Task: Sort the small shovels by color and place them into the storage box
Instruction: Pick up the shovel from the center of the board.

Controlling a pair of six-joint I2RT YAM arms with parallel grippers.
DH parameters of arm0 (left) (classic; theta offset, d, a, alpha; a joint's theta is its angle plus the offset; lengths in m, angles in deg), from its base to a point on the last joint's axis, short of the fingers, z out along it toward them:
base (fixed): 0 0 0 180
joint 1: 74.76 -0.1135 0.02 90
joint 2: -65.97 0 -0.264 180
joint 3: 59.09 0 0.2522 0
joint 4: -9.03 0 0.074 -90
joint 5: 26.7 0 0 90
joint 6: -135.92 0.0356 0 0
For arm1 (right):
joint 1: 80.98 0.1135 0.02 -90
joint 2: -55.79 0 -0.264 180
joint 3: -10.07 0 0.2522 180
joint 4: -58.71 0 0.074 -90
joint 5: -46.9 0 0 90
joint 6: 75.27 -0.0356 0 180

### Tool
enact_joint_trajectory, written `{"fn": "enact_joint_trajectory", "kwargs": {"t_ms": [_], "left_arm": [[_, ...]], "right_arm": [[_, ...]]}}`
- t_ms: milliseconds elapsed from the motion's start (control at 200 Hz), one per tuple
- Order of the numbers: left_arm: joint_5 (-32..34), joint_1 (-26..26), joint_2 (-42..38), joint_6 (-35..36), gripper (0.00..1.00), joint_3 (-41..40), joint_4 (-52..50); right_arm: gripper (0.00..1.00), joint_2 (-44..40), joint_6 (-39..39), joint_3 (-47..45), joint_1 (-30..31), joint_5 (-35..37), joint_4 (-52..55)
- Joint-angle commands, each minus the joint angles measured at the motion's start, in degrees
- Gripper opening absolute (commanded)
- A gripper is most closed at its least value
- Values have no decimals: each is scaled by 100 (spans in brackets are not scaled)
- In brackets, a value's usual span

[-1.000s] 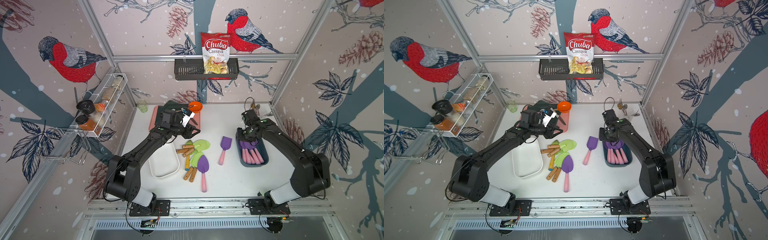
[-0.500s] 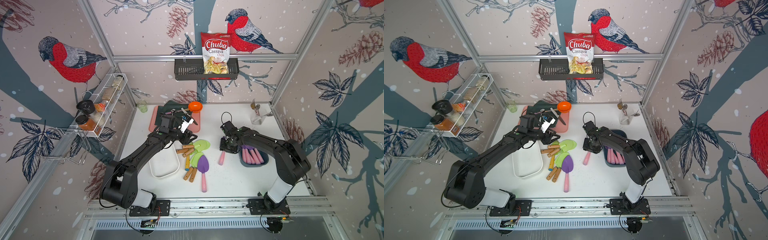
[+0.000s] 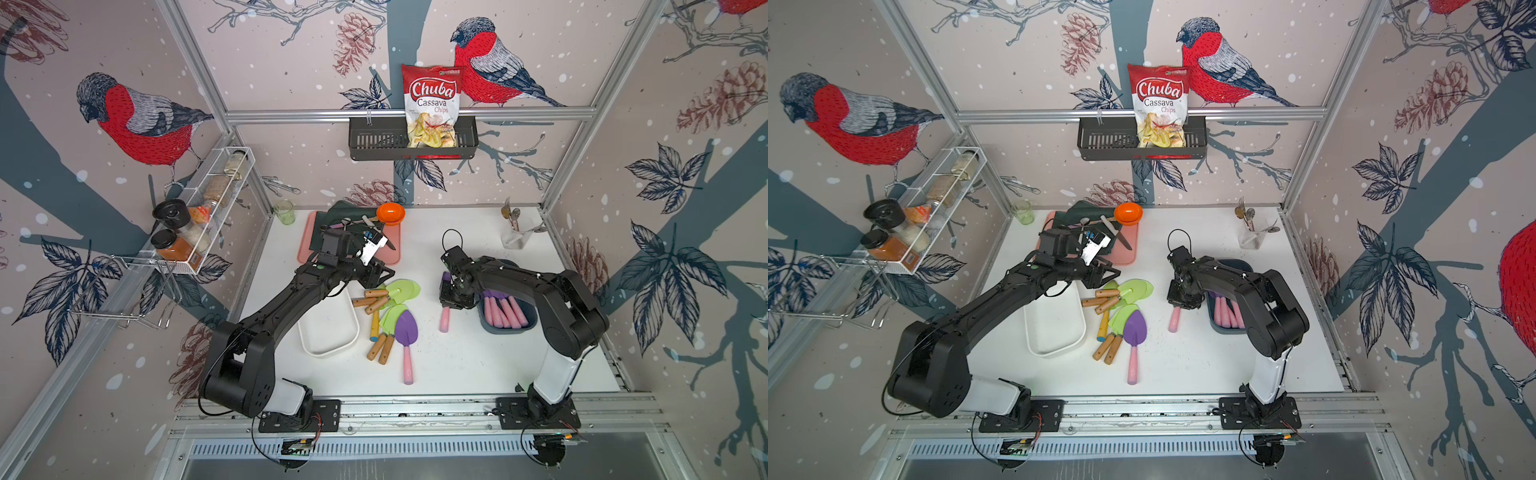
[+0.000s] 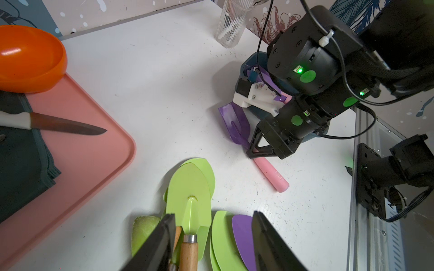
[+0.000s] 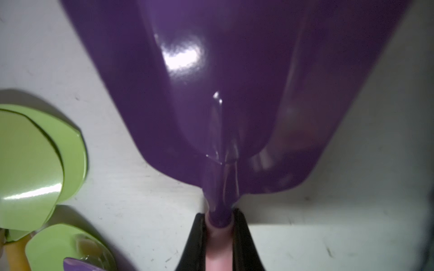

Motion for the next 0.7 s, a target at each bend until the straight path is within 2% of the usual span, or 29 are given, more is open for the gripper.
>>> {"fn": "enact_joint_trajectory", "kwargs": {"t_ms": [0,175,370,520,695], "left_arm": [[-84,-11,-17,-13,56,51,49],[-120,-11,1,-40,56,46,76],[-238,-9,36,-123,56,50,137],[-330,34,99,-133,55,46,190],[-347,408,313,83,55,451,25]], "right_arm": [[0,144,259,-102,8,242,340],[0,-132,468,-46,-66,355,427],[0,-687,1120,353,-321,728,810],[0,-1357,1952,543,-1039,742,1086],[0,-1866,3174,698,-2247,606,1719]]}}
